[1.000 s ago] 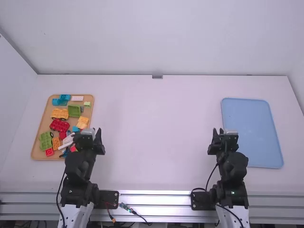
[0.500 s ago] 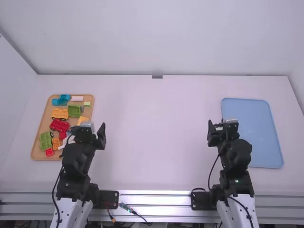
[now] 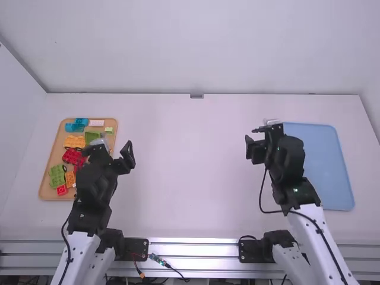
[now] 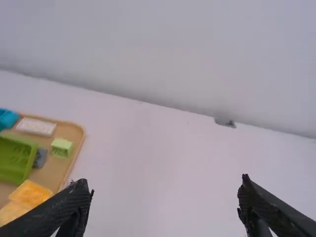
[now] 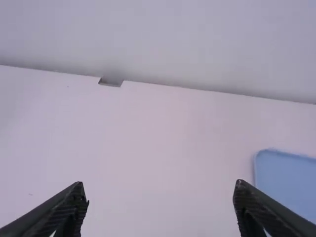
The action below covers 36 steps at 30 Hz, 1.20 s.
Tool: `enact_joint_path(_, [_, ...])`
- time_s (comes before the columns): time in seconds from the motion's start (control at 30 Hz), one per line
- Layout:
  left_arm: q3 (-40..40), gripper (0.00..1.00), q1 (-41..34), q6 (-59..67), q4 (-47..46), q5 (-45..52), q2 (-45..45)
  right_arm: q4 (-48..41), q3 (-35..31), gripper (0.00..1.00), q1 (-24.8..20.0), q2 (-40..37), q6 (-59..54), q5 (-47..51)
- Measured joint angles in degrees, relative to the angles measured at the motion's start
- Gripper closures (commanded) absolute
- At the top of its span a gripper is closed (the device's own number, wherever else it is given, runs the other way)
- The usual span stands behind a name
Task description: Assemble lego blocks to make yellow taxi
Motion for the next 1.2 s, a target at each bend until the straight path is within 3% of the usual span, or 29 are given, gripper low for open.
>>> enact_joint_path(0.17, [4.6, 0.1, -0.1, -4.5, -1.9, -3.2, 8.5, -0.1, 3.3, 0.1, 1.1, 5.9, -0.1, 0.5])
enact_joint_path(0.3, [13.0, 0.06, 0.1, -8.4, -7.8, -4.7, 17.9, -1.1, 5.0, 0.06, 1.5, 9.6, -0.4, 0.8])
enact_joint_path(0.5, [29.4, 0.02, 4.8, -15.4, -16.9, -5.5, 34.9, -1.6, 8.0, 0.02, 2.4, 13.0, -1.2, 0.9])
enact_joint_path(0.73, [43.2, 0.01, 10.4, -19.8, -27.0, -6.1, 49.9, -1.8, 9.4, 0.0, 2.7, 14.5, -1.5, 1.1])
enact_joint_path(0.97, [65.8, 0.01, 16.2, -21.5, -43.6, -5.6, 67.7, -1.8, 9.5, 0.0, 2.7, 14.6, -1.5, 1.1])
enact_joint_path(1.2, [73.9, 0.01, 19.8, -24.9, -46.7, -5.6, 73.8, -1.8, 9.5, 0.0, 2.7, 14.6, -1.5, 1.2])
